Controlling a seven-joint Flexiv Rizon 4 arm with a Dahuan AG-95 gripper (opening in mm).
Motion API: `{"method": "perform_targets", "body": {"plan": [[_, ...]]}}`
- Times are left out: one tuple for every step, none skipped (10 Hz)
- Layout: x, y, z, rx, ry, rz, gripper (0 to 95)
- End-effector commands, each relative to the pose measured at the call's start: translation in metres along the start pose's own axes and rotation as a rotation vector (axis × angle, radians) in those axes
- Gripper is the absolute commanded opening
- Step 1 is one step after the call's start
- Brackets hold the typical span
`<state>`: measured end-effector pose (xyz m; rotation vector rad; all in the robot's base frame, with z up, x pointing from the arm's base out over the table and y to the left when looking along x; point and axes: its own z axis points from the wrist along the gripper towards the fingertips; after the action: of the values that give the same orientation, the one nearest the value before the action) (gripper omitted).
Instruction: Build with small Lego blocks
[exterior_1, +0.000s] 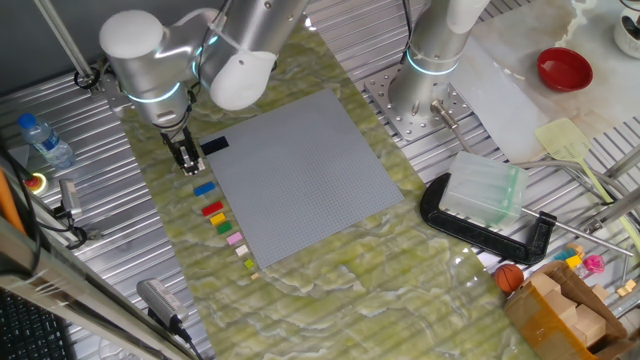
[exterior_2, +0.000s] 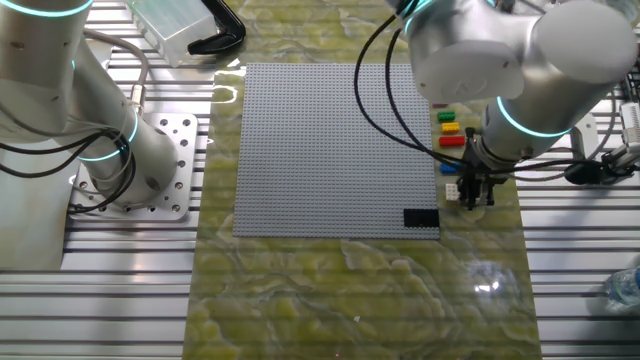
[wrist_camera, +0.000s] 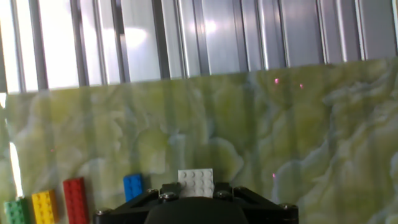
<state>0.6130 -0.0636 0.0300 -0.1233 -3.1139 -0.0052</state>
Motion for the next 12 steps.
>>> {"method": "perform_targets", "body": {"plan": [[0.018, -0.005, -0.001, 0.005, 0.003, -0.021, 19.0], [0.025, -0.007, 0.001, 0.004, 0.002, -0.031, 19.0], [0.033, -0.009, 0.002, 0.0, 0.002, -0.043, 19.0], [0.039, -0.009, 0.002, -0.003, 0.002, -0.047, 19.0], [0.041, -0.008, 0.002, -0.004, -0.001, -0.049, 19.0], [0.041, -0.007, 0.002, -0.004, -0.005, -0.047, 19.0], [0.04, -0.006, 0.003, -0.004, -0.004, -0.045, 19.0], [0.04, -0.004, 0.004, -0.003, 0.0, -0.045, 19.0], [0.042, -0.003, 0.007, -0.002, -0.001, -0.044, 19.0], [0.044, -0.002, 0.009, -0.002, -0.003, -0.044, 19.0], [0.045, -0.001, 0.01, 0.0, -0.004, -0.044, 19.0], [0.045, -0.001, 0.01, 0.0, -0.003, -0.045, 19.0]]}}
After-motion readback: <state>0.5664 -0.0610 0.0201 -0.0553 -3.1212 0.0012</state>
